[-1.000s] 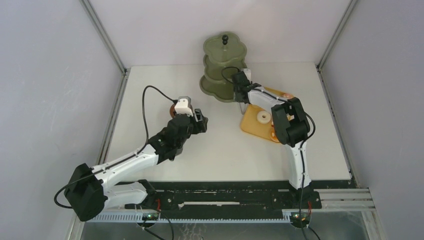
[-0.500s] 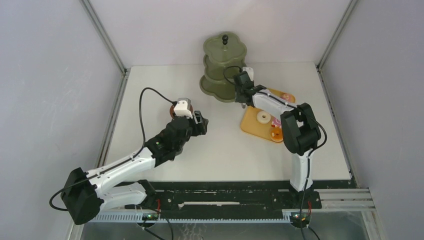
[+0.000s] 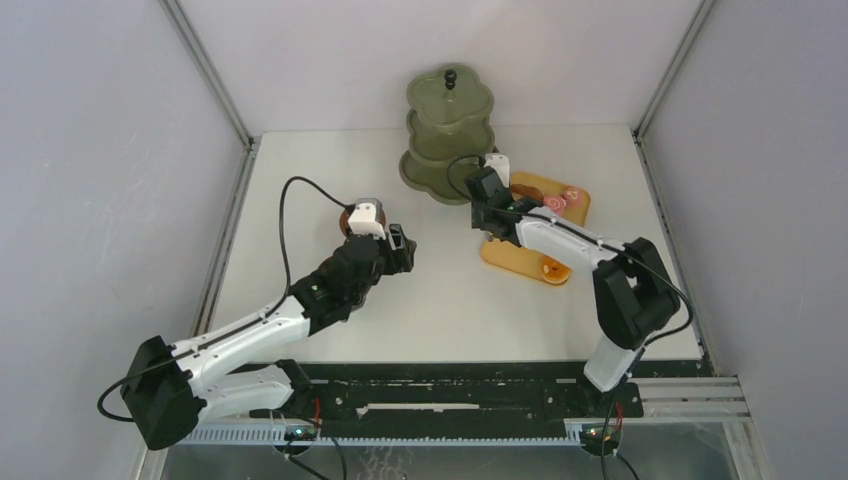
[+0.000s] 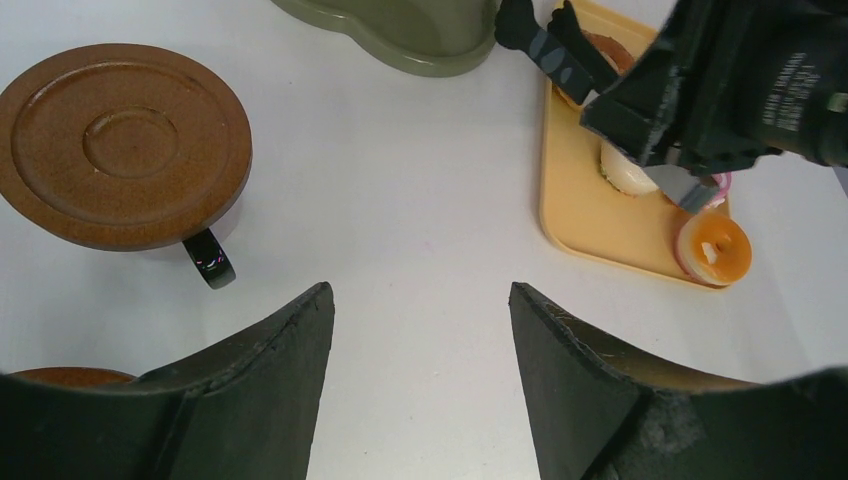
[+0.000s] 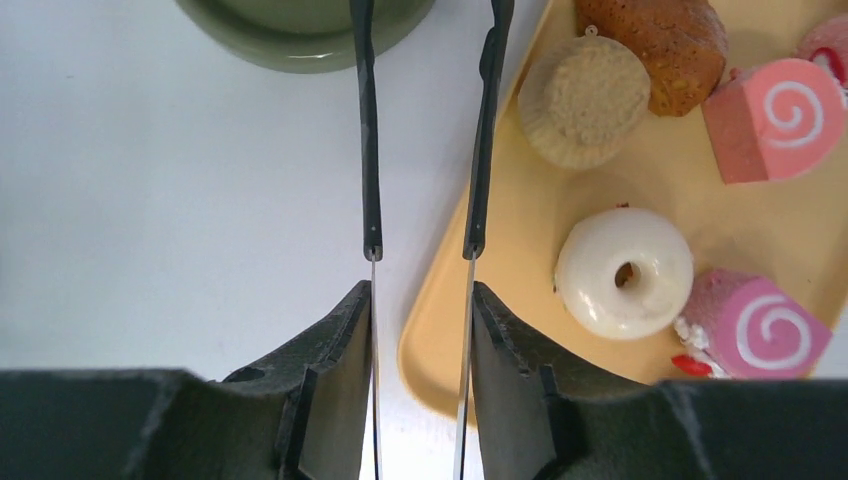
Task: Serve the afternoon tea
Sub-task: Pick up the desert from the tray.
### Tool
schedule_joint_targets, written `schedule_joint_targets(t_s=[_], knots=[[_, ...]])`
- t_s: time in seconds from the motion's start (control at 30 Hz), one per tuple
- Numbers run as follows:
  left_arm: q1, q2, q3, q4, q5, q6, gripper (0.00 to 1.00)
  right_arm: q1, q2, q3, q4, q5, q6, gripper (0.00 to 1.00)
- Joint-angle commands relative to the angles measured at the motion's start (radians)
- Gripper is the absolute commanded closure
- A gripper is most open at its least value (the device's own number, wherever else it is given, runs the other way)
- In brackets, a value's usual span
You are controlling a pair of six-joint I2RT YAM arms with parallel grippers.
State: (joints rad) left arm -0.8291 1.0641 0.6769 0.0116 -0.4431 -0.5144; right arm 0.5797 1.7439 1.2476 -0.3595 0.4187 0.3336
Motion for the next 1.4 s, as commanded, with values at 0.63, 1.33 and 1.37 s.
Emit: schedule_joint_targets(t_s=[0.63, 1.33, 1.37], knots=[[-0.005, -0.074, -0.008, 0.014, 0.02, 0.034, 0.3, 0.043, -0.45, -0.246, -0.271, 0.16, 0.184, 0.55], [-0.005, -0.088, -0.016, 0.033, 0.044, 0.028, 0.3, -0.003, -0.497, -0.363, -0.225, 0.067, 0.173, 0.5], [-0.005, -0.089, -0.017, 0.033, 0.044, 0.028, 0.3, -0.002, -0.493, -0.363, -0.22, 0.065, 0.171, 0.5]])
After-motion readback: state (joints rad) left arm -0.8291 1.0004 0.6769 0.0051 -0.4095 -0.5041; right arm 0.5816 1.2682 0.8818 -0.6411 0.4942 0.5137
